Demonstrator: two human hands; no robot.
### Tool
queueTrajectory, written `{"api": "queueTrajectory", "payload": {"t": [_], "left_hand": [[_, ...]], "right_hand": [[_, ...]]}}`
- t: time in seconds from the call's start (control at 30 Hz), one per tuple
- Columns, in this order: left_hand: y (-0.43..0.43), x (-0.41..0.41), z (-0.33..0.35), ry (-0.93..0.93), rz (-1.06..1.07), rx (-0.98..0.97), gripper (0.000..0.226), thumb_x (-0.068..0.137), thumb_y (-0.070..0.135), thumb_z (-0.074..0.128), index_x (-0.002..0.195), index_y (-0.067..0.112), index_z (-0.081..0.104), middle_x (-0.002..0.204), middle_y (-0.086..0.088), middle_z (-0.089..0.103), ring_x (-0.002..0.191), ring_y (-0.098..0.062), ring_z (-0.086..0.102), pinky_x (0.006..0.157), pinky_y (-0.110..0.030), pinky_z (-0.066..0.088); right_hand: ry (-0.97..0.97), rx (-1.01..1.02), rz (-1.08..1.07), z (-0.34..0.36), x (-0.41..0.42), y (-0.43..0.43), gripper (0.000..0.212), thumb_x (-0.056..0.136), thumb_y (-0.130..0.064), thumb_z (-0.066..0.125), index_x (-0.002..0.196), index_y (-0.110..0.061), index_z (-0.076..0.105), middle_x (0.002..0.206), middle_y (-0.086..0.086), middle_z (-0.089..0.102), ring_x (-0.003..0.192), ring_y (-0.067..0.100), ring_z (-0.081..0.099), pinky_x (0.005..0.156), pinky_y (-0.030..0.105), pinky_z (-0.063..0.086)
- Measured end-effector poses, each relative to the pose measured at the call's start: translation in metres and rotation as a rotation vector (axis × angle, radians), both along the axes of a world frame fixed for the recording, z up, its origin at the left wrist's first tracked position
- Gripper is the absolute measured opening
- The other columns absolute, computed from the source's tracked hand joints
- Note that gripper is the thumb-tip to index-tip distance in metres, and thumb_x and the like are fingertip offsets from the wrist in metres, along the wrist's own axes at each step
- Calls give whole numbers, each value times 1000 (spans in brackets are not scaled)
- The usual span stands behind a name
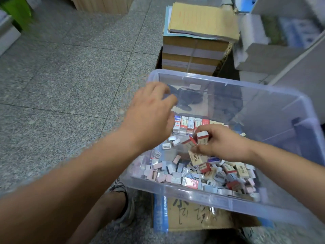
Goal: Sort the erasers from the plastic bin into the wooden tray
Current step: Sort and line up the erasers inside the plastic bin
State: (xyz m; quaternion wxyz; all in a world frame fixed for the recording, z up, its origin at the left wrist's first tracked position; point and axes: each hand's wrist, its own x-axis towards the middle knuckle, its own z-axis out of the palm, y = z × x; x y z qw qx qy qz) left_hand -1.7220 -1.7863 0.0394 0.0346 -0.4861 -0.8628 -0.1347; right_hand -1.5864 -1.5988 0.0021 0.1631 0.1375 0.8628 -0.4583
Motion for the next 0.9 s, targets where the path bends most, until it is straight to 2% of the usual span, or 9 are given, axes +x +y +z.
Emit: {"api": "queueTrajectory", "payload": {"t": [0.07, 0.13, 0.23, 0.3, 0.5, 0.63, 0.73, 0.8, 0.9], "left_hand": [[9, 16, 3, -406, 5, -20, 33, 102, 42, 44, 122, 22, 62, 123, -2, 62, 114, -23, 57, 100, -41, 46], [20, 33, 1, -976, 139, -96, 43, 103, 58, 39, 124, 26, 59, 121, -2, 66, 108, -20, 62, 101, -45, 49], [29, 51, -4, -1749, 280, -73, 60, 101, 65, 35, 125, 18, 61, 109, -16, 71, 94, -30, 72, 88, -47, 58], [33, 57, -4, -2046, 268, 9, 58, 104, 56, 38, 132, 10, 58, 110, -25, 71, 98, -38, 72, 87, -49, 59], [33, 58, -9, -2137, 280, 109, 34, 102, 18, 54, 131, 1, 59, 120, -23, 65, 114, -41, 65, 86, -44, 61], [35, 57, -16, -2064, 316, 157, 32, 101, 1, 50, 133, 4, 57, 127, -30, 64, 112, -44, 68, 79, -41, 63], [39, 59, -18, -1987, 339, 221, 39, 99, -9, 48, 132, 11, 56, 126, -33, 64, 108, -42, 70, 92, -49, 59], [41, 61, -17, -1981, 326, 268, 36, 98, -9, 47, 128, 8, 58, 126, -31, 64, 101, -33, 72, 93, -48, 58], [42, 61, -14, -1997, 258, 286, 27, 104, 12, 45, 125, 4, 59, 126, -27, 66, 93, -26, 69, 86, -41, 59]], "right_hand": [[47, -91, -81, 15, 14, 0, 12, 86, -16, 79, 89, -21, 68, 71, -5, 67, 60, 10, 57, 59, 33, 49], [91, -150, -135, 27, 26, -2, 10, 88, -12, 77, 92, -19, 70, 69, -6, 63, 61, 9, 52, 59, 30, 45], [151, -150, -192, 39, 39, -7, 19, 89, -3, 73, 90, -22, 70, 63, -13, 61, 57, 3, 50, 57, 19, 42], [184, -125, -243, 44, 47, -9, 25, 90, -1, 72, 89, -26, 69, 66, -15, 66, 58, -2, 55, 58, 12, 44], [158, 0, -260, 39, 57, -4, 8, 90, -24, 75, 96, -26, 70, 92, -1, 70, 83, 11, 65, 78, 29, 52], [127, -153, -257, 33, 55, -3, 10, 96, -27, 68, 97, -36, 73, 87, 0, 67, 74, 5, 59, 72, 30, 52], [117, -235, -245, 31, 52, -2, 14, 100, -32, 61, 106, -33, 73, 96, 10, 70, 80, 13, 62, 74, 40, 56], [119, -230, -209, 30, 50, -3, 24, 100, -34, 59, 121, -35, 70, 102, 2, 74, 83, 12, 67, 71, 30, 59], [94, -214, -206, 28, 45, -8, 37, 101, -34, 59, 137, -40, 60, 99, -9, 76, 65, 6, 59, 56, 17, 47]]}}
